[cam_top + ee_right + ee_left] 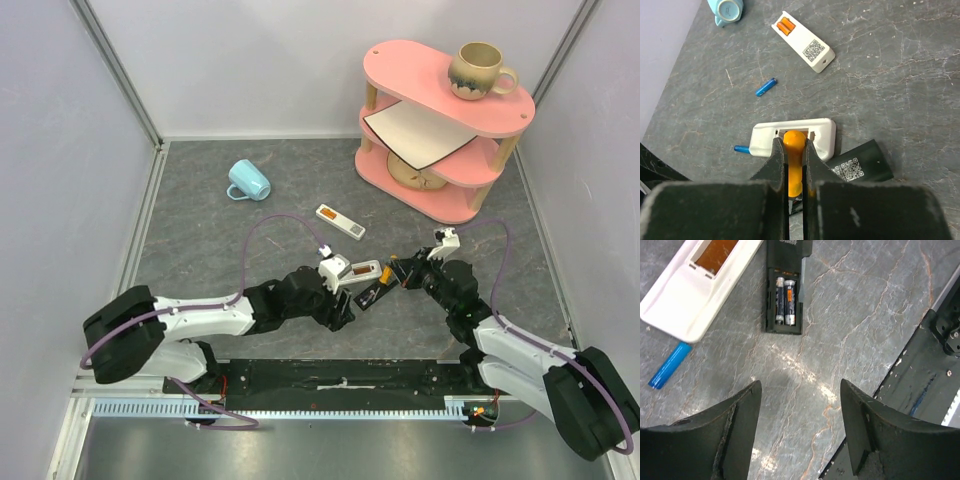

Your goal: Unload the batteries from the remote control

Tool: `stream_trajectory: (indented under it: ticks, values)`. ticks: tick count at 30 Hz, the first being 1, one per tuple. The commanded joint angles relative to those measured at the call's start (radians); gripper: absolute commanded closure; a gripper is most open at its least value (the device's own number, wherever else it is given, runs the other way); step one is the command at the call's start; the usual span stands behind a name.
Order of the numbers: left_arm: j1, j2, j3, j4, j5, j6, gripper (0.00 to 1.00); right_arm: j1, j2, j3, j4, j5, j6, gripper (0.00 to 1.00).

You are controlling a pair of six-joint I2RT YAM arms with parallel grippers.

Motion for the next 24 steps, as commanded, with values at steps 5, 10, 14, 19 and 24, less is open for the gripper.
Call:
stream_trajectory:
  ticks: [5, 10, 14, 19, 24]
  values:
    - [0.070, -0.046, -0.063, 0.051, 0.136, -0.075, 0.31, -0.001, 0.025, 0.024, 0.036, 0.046, -0.031, 1.00]
    - [0.090, -0.015, -0.066, 0.083, 0.169, -0.079, 0.32, -0.001, 0.016, -0.001, 0.024, 0.124, -0.009, 1.00]
    - [0.092, 0.012, -0.060, 0.091, 0.182, -0.079, 0.33, -0.001, 0.003, -0.017, 0.017, 0.179, 0.025, 1.00]
    - [0.096, 0.023, -0.055, 0.091, 0.187, -0.072, 0.34, -0.001, -0.033, -0.024, 0.048, 0.164, 0.045, 1.00]
    - [0.101, 0.029, -0.063, 0.092, 0.190, -0.072, 0.34, -0.001, -0.105, -0.021, 0.041, 0.150, 0.023, 1.00]
